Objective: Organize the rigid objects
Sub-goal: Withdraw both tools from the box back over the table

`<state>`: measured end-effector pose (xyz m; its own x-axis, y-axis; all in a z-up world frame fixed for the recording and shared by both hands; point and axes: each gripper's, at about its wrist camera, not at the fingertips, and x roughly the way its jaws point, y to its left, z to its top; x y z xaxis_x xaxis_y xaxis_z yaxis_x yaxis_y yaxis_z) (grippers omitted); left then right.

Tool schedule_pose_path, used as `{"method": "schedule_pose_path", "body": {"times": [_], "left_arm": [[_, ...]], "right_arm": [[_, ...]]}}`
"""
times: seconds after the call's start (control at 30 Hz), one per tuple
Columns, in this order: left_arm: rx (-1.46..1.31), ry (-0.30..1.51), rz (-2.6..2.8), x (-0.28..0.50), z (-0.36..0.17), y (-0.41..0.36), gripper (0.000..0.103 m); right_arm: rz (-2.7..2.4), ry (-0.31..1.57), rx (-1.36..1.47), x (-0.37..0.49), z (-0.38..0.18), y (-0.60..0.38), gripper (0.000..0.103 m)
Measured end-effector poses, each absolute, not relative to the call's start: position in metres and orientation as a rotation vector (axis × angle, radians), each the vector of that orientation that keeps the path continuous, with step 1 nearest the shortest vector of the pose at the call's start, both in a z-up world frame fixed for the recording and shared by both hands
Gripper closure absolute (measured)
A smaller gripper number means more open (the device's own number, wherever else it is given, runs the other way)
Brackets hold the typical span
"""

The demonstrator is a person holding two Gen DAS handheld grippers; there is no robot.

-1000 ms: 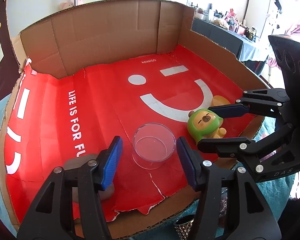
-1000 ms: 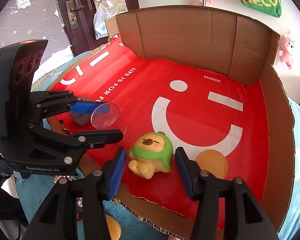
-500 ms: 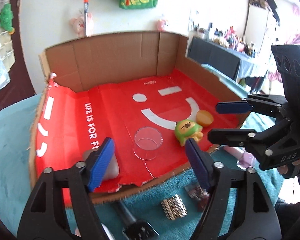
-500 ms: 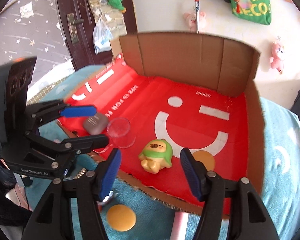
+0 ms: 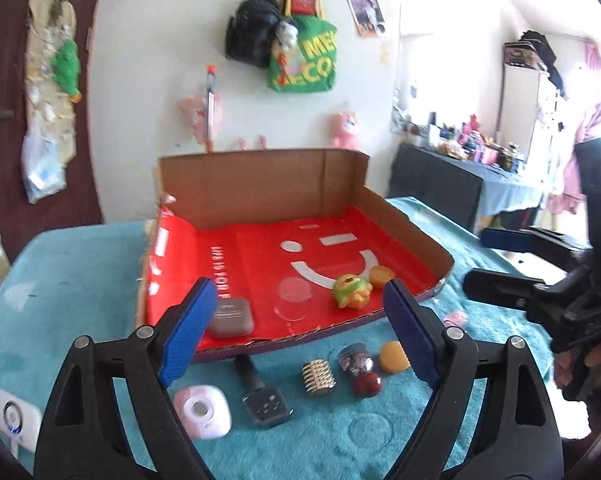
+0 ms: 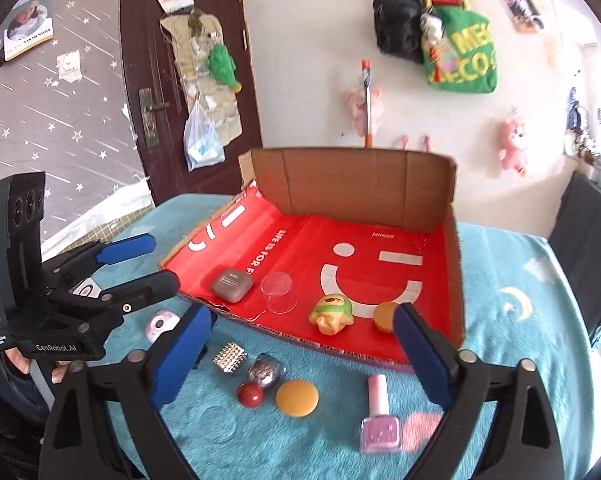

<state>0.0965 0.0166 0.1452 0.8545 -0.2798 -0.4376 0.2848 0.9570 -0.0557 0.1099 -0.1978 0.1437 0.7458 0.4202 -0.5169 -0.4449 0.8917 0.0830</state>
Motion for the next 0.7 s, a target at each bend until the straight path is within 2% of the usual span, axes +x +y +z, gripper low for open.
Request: {"method": "schedule_pose_path", "body": {"times": [0.1, 0.33, 0.7], "left_arm": [[0.021, 0.419, -0.245, 0.076, 0.143, 0.016, 0.011], [0.028, 0.343, -0.177, 0.034, 0.129, 0.010, 0.008], [-0.018, 0.391, -0.097, 0.016, 0.081, 0.005, 0.008]], "right_arm": [[0.410, 0.489, -0.070, 0.084, 0.146, -0.196, 0.000], [0.253, 0.366, -0.113, 0.031, 0.131, -0.191, 0.000], [0.143, 0.384, -0.048, 0.011, 0.076, -0.203, 0.000]]}}
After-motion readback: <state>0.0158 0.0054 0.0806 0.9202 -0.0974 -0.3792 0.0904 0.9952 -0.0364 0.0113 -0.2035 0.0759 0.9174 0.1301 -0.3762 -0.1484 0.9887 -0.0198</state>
